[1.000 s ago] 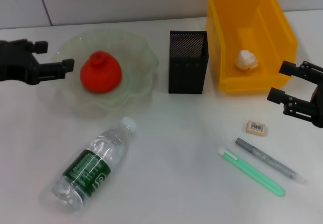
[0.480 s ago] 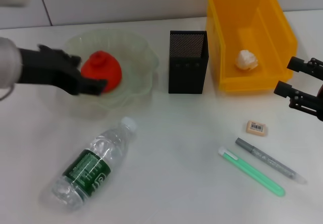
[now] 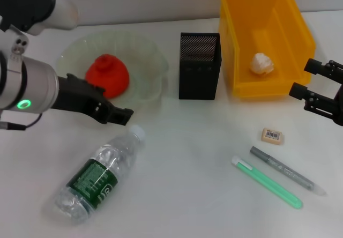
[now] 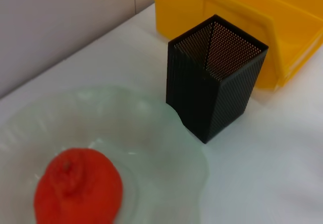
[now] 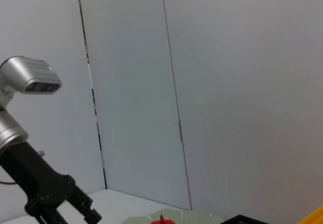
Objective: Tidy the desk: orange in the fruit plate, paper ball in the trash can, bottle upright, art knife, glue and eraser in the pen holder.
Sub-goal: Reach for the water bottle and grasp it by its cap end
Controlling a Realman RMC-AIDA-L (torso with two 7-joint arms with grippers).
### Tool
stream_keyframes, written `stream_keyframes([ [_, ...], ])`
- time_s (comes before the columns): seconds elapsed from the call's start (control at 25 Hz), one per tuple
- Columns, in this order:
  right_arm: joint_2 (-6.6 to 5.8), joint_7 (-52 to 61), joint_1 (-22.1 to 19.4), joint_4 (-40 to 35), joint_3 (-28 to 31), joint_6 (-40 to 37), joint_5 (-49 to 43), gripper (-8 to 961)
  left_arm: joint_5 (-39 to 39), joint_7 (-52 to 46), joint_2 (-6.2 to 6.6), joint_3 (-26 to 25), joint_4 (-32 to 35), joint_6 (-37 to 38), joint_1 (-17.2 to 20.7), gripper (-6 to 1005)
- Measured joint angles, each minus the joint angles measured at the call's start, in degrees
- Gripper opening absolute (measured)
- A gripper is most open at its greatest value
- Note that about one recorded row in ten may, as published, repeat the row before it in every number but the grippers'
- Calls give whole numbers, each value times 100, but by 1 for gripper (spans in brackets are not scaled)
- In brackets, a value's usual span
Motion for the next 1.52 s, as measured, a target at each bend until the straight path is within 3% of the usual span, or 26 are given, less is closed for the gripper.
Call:
stream_keyframes([
  [0.6,-11,-273,117,388,2,166,-1,734,-27,-647,-19,750,-472,-619,-21,776],
  [1.52,18,-273,154,412,1,259,34,732,-151,-671,-19,830,-1465,-1075,-274,732],
])
